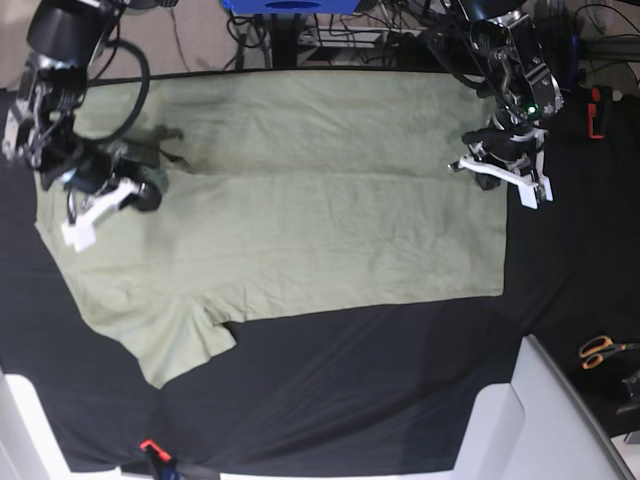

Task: Fold the T-shirt properly
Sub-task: 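Grasp the shirt near the sleeve with the right gripper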

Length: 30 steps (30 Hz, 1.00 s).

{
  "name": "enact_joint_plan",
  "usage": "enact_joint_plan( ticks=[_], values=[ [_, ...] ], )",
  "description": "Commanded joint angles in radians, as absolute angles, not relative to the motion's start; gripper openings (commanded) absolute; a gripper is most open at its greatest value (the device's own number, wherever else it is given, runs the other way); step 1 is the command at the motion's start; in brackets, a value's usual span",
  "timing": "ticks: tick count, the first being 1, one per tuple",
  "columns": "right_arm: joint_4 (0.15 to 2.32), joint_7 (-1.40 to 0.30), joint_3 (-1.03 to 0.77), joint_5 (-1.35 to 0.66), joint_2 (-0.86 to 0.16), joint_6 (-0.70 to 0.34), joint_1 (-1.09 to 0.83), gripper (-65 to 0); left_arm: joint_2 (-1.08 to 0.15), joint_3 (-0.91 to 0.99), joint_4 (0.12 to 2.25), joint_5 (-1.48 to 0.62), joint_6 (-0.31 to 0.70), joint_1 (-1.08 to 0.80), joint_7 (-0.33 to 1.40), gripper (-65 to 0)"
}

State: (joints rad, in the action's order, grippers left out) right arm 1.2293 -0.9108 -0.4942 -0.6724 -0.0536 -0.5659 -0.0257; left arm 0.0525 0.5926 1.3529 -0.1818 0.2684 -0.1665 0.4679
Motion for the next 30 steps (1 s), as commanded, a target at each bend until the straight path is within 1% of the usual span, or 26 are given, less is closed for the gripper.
enact_joint_plan(
  ticks=[1,3,4,6,7,10,12,15,20,25,30],
  values=[
    [1.259,-0.898,-0.493,-0.694,-0.074,-0.575,-0.002,-64.5,0.047,0.595,1.383,-0.191,0.275,-0.157,0.452,-65.0],
    [1.317,-0.920,-0.501,-0.699,-0.074,-0.573,-0.010,-64.5,0.047,0.595,1.429,-0.191,0.275,-0.170,0.453,-65.0],
    [1.372,-0.957,-0.512,-0.697,-0.074,-0.565,-0.036,-64.5,0.048,0.595,1.465,-0.191,0.275,-0.183,0.455,-65.0],
    [1.472,-1.015,-0.559,-0.705,-0.061,-0.504,-0.105,-64.5,0.048,0.590,1.526,-0.193,0.275,-0.216,0.501,-65.0],
    [1.508,-1.029,-0.575,-0.705,-0.038,-0.481,-0.133,-64.5,0.050,0.588,1.557,-0.193,0.275,-0.225,0.527,-65.0],
    [1.544,-1.046,-0.616,-0.705,0.022,-0.475,-0.208,-64.5,0.071,0.590,1.620,-0.193,0.275,-0.248,0.578,-65.0],
    [1.529,-1.035,-0.616,-0.702,0.050,-0.473,-0.237,-64.5,0.074,0.587,1.644,-0.193,0.275,-0.268,0.582,-65.0],
    [1.484,-1.033,-0.613,-0.699,0.062,-0.475,-0.248,-64.5,0.076,0.587,1.656,-0.193,0.275,-0.274,0.587,-65.0],
    [1.408,-0.947,-0.611,-0.696,0.045,-0.473,-0.243,-64.5,0.073,0.587,1.647,-0.193,0.275,-0.282,0.587,-65.0],
    [1.310,-0.937,-0.619,-0.697,0.016,-0.472,-0.199,-64.5,0.073,0.585,1.646,-0.193,0.275,-0.297,0.585,-65.0],
    [1.302,-0.937,-0.613,-0.696,-0.001,-0.472,-0.156,-64.5,0.073,0.585,1.639,-0.193,0.275,-0.311,0.582,-65.0]
  ],
)
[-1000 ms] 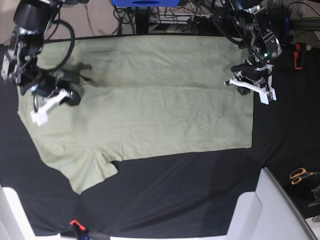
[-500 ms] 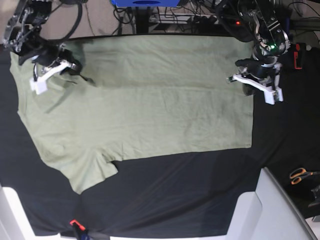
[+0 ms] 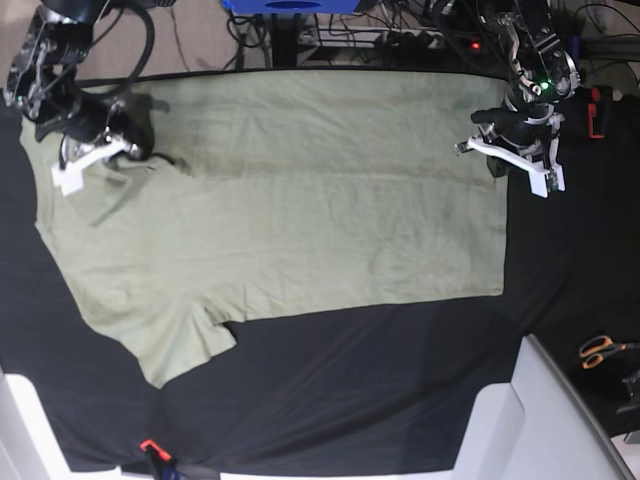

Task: Fold the T-shirt properly
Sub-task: 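Grasp the shirt near the sleeve with the right gripper, then pull the grasped sleeve section with the right gripper toward the hem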

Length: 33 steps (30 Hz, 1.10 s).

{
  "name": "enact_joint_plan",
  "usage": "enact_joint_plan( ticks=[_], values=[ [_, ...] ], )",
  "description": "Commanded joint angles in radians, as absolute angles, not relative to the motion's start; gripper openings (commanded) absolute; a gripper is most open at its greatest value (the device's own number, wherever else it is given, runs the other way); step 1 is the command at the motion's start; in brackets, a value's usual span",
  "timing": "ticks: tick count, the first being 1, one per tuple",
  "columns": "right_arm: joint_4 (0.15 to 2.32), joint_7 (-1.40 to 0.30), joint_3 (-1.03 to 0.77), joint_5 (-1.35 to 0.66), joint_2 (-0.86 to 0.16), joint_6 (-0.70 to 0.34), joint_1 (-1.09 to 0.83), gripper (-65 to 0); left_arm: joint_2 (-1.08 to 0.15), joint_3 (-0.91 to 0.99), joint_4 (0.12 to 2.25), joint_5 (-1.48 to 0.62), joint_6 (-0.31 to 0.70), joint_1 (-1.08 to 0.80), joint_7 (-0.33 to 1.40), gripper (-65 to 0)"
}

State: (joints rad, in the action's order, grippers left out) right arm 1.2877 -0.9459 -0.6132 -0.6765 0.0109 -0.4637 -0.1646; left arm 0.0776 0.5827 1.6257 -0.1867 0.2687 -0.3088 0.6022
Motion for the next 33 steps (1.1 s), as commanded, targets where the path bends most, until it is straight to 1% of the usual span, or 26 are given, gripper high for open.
enact_joint_plan(
  ticks=[1,8,10,13,16,19,20,21,23,24,26,28,29,30,31,33],
  values=[
    [1.302,-0.937,-0.613,-0.696,-0.002,-0.472,-0.145,-64.5,0.073,0.585,1.638,-0.193,0.275,-0.311,0.582,-65.0],
    [1.310,-0.967,-0.611,-0.696,-0.019,-0.472,-0.107,-64.5,0.073,0.588,1.633,-0.193,0.275,-0.308,0.581,-65.0],
    [1.339,-1.007,-0.611,-0.702,-0.044,-0.472,-0.087,-64.5,0.073,0.593,1.633,-0.193,0.275,-0.303,0.581,-65.0],
    [1.395,-1.013,-0.610,-0.696,-0.073,-0.473,-0.038,-64.4,0.070,0.595,1.639,-0.193,0.275,-0.300,0.581,-65.0],
    [1.357,-0.993,-0.549,-0.694,-0.163,-0.476,0.079,-64.2,0.039,0.591,1.641,-0.193,0.275,-0.283,0.581,-65.0],
    [1.208,-0.843,-0.384,-0.694,-0.297,-0.473,0.199,-63.8,0.019,0.590,1.649,-0.193,0.275,-0.285,0.581,-65.0],
    [1.150,-0.774,-0.317,-0.693,-0.343,-0.472,0.237,-62.1,0.018,0.593,1.655,-0.193,0.275,-0.286,0.581,-65.0],
    [1.081,-0.696,-0.234,-0.693,-0.390,-0.472,0.275,-59.1,0.013,0.593,1.661,-0.193,0.275,-0.289,0.581,-65.0],
    [0.957,-0.568,-0.087,-0.676,-0.444,-0.472,0.348,-50.7,0.012,0.596,1.664,-0.191,0.275,-0.302,0.581,-65.0],
    [0.891,-0.507,-0.015,-0.656,-0.460,-0.472,0.387,-44.7,0.010,0.596,1.666,-0.191,0.275,-0.308,0.581,-65.0],
    [0.751,-0.438,0.082,-0.608,-0.466,-0.472,0.455,-30.9,-0.004,0.596,1.667,-0.191,0.275,-0.320,0.581,-65.0],
    [0.622,-0.358,0.113,-0.544,-0.461,-0.472,0.510,-17.4,-0.005,0.596,1.666,-0.193,0.275,-0.320,0.581,-65.0],
    [0.567,-0.318,0.116,-0.516,-0.458,-0.472,0.527,-12.6,-0.005,0.596,1.666,-0.193,0.275,-0.321,0.581,-65.0],
    [0.513,-0.268,0.119,-0.490,-0.447,-0.472,0.541,-8.6,-0.007,0.598,1.666,-0.193,0.275,-0.328,0.581,-65.0],
    [0.470,-0.219,0.117,-0.467,-0.438,-0.472,0.550,-7.1,-0.007,0.598,1.666,-0.193,0.275,-0.332,0.579,-65.0],
    [0.386,-0.117,0.114,-0.407,-0.429,-0.472,0.568,-7.4,-0.008,0.598,1.672,-0.193,0.275,-0.334,0.579,-65.0]
  ],
)
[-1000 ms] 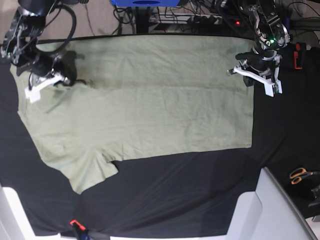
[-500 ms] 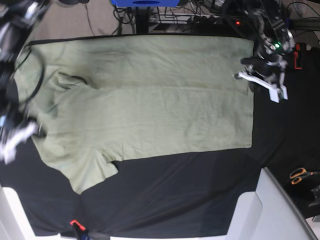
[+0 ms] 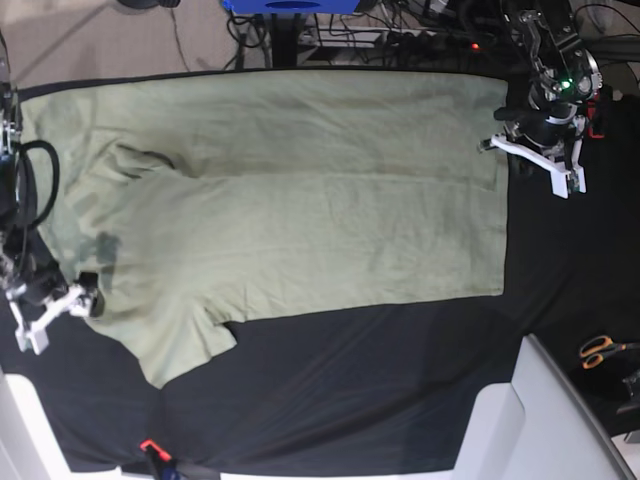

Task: Fold the T-shirt properly
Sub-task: 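Pull the grasped sleeve section with the right gripper toward the hem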

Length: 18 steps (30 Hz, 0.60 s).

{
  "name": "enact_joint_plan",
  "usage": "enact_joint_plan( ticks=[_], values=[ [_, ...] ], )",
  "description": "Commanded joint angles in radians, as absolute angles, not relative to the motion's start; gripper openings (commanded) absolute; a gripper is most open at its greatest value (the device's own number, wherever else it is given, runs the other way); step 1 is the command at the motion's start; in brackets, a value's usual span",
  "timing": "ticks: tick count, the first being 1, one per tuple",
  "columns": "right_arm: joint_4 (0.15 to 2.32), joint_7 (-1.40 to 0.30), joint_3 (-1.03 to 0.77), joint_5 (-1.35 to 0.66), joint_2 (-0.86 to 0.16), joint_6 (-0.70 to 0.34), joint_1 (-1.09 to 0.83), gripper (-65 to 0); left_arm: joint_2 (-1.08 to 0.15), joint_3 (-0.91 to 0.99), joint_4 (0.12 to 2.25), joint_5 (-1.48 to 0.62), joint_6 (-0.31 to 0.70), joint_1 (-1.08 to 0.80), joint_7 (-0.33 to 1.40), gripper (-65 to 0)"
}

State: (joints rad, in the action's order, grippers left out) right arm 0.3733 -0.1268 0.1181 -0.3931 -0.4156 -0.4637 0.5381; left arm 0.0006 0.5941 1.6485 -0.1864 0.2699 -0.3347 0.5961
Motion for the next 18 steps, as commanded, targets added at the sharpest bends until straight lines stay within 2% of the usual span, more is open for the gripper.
enact_joint_plan(
  ticks=[1,7,10,14,18],
  values=[
    [0.344,-0.074,0.113,-0.381,-0.426,-0.472,0.572,-7.4,-0.008,0.598,1.676,-0.193,0.275,-0.335,0.579,-65.0],
    [0.254,0.008,0.119,-0.354,-0.403,-0.472,0.578,-7.8,-0.007,0.598,1.716,-0.193,0.275,-0.348,0.579,-65.0],
    [0.254,0.008,0.120,-0.352,-0.397,-0.472,0.573,-14.6,-0.007,0.598,1.721,-0.193,0.275,-0.348,0.579,-65.0],
    [0.252,0.007,0.122,-0.351,-0.383,-0.472,0.572,-34.2,-0.007,0.598,1.718,-0.193,0.275,-0.349,0.579,-65.0],
    [0.252,0.007,0.122,-0.351,-0.380,-0.470,0.572,-61.2,-0.007,0.598,1.716,-0.193,0.275,-0.349,0.579,-65.0]
  ],
)
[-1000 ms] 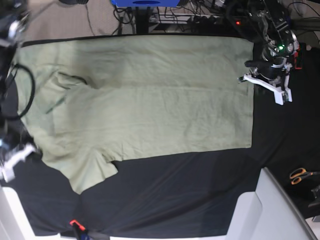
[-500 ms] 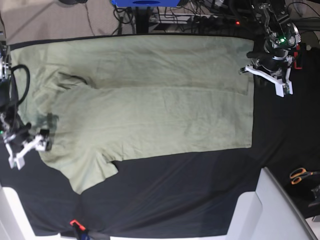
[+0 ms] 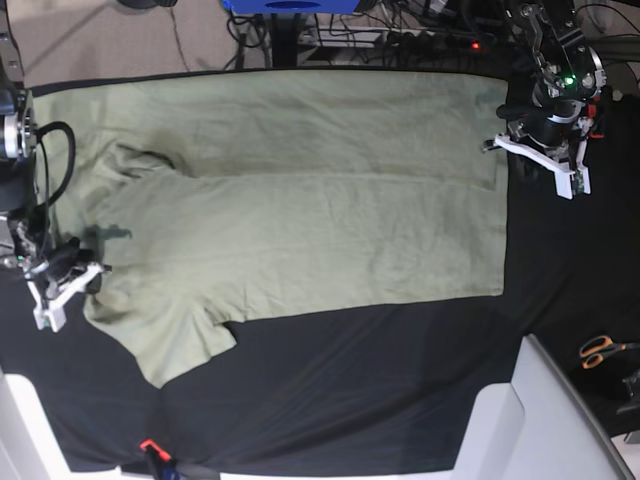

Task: Fold the T-shirt properly
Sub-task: 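Pull the grasped sleeve section with the right gripper toward the hem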

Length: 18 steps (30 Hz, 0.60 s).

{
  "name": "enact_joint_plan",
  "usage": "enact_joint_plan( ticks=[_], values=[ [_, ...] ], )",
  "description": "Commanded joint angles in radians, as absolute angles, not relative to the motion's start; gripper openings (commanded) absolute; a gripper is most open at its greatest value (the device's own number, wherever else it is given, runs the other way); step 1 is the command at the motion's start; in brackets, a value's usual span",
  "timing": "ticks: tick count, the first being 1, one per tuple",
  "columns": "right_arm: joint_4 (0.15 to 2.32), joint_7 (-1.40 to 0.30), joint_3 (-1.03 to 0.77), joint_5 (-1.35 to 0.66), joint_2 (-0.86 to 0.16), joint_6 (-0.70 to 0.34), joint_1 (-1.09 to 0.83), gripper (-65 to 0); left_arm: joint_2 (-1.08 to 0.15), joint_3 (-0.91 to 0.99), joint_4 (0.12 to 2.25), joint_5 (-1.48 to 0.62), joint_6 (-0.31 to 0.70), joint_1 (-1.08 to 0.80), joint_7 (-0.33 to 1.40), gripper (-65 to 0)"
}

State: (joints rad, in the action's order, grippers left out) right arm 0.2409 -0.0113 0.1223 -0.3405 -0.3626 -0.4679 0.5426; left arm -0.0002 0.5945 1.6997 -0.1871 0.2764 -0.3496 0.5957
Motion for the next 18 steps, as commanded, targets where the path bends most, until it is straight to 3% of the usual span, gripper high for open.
enact_joint_plan(
  ticks=[1,12,18],
  values=[
    [0.252,0.007,0.122,-0.351,-0.380,-0.470,0.572,-65.0,-0.007,0.598,1.716,-0.193,0.275,-0.349,0.579,-65.0],
    [0.291,-0.059,0.110,-0.357,-0.386,-0.478,0.553,-65.0,-0.005,0.598,1.721,-0.186,0.275,-0.349,0.581,-65.0],
    [0.642,-0.226,-0.074,-0.352,-0.387,-0.472,0.384,-65.0,-0.007,0.598,1.721,-0.185,0.275,-0.349,0.581,-65.0]
  ],
)
